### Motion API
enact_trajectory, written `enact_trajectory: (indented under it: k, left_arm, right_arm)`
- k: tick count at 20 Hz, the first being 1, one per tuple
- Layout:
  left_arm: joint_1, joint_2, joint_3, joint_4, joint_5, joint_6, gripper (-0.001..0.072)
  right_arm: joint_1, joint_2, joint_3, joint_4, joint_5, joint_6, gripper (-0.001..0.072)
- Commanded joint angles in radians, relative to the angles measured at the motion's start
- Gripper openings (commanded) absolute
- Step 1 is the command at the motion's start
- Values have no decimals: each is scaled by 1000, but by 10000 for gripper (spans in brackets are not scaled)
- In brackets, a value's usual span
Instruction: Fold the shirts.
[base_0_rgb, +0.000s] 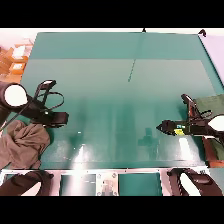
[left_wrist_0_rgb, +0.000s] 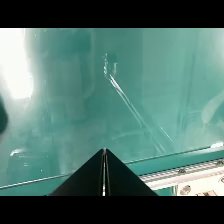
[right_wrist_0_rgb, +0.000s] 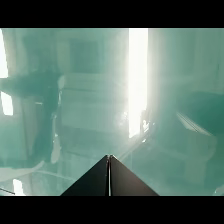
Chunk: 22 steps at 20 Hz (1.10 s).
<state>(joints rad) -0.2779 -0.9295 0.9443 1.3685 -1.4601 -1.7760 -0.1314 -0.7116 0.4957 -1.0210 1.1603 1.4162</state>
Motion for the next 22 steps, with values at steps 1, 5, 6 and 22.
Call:
enact_trajectory:
  k: [1,5,6,22]
  left_arm:
    - [0,2,-1,12,-58,-15,34]
    - [3,68,-2,367,-335,-42,33]
    - [3,110,-3,498,-359,-60,34]
    - [570,-167,-389,453,247,241,466]
  right_arm:
    - [0,1,-1,0,0,0,20]
    - [0,1,-1,0,0,0,20]
    - [0,1,-1,0,0,0,19]
    - [0,1,-1,0,0,0,20]
